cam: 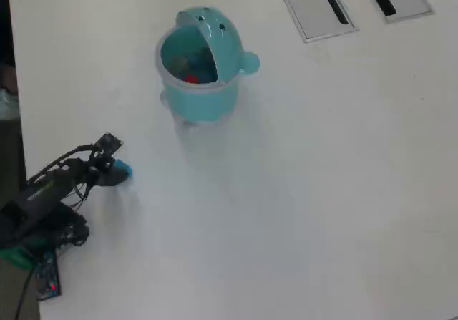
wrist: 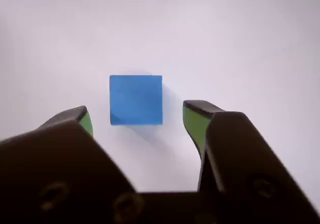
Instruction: Grasp RGB lego blocks and put them in the bin one by one.
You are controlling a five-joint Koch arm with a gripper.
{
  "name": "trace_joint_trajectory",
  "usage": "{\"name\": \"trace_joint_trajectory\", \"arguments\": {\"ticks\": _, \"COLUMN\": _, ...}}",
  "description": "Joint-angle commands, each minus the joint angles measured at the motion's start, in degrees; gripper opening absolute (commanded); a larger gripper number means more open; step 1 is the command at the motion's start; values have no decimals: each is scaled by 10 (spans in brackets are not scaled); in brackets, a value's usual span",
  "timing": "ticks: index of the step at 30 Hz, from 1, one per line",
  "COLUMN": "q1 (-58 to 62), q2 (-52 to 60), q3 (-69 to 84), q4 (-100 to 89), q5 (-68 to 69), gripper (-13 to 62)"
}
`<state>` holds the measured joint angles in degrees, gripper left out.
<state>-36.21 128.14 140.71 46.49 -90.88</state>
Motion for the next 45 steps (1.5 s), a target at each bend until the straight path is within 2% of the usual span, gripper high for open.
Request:
{"name": "trace_joint_trajectory", "arguments": {"ticks": 1, "q1": -18, "q2": 12, "q3": -11, "q4": -40, "q5": 25, "gripper": 339}}
{"name": "trace_joint_trajectory", "arguments": {"ticks": 33, "q1": -19, "q2": -80, "q3": 76, "q4": -229, "q5": 25, "gripper": 335}}
{"name": "trace_joint_trajectory", "arguments": {"ticks": 42, "q1": -16, "q2": -91, "q3": 95, "q4": -245, "q5": 41, "gripper": 272}}
{"name": "trace_joint_trajectory", "arguments": {"ticks": 45, "q1": -7, "q2": -93, "q3": 105, "q4": -262, "q5": 43, "gripper": 227}}
